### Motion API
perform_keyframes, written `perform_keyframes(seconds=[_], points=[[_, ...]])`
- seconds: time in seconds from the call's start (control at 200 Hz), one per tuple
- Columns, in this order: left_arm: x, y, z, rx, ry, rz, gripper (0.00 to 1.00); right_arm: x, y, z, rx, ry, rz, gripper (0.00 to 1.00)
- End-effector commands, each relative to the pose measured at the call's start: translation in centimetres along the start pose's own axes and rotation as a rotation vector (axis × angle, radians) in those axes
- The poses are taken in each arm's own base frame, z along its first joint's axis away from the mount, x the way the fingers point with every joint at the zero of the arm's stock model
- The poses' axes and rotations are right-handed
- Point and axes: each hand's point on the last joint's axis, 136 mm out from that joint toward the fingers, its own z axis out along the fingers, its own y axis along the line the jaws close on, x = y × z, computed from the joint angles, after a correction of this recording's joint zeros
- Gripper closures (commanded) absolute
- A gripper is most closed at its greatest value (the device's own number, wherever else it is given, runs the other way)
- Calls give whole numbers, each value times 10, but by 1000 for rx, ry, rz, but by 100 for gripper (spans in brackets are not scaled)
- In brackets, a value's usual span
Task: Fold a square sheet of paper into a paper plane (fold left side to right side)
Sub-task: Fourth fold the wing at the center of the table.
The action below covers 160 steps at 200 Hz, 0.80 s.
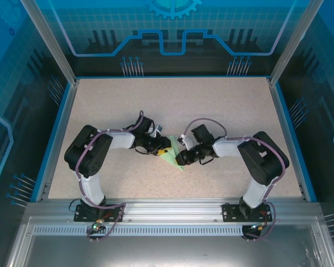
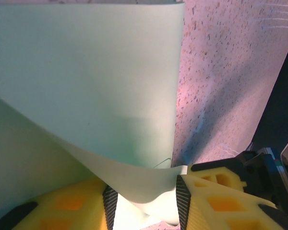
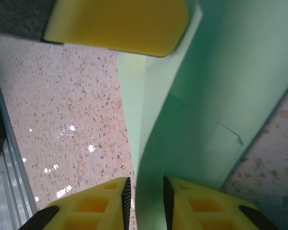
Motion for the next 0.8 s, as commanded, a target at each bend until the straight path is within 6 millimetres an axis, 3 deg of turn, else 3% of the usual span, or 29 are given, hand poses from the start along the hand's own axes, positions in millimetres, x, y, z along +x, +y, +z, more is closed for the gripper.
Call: perform_keyframes(seconds=[0.0, 0.165, 0.535, 0.795], points=[[4, 17, 6, -66, 13, -16, 60, -14, 3, -16, -19, -31, 28, 70], [4, 17, 6, -66, 10, -13, 60, -24, 8, -20, -48, -47, 32, 67], [5, 17, 5, -62, 10, -11, 60, -28, 1, -2, -67, -9, 81, 67], [5, 17, 5, -63, 11, -12, 60, -27, -4, -1, -59, -6, 99, 88]])
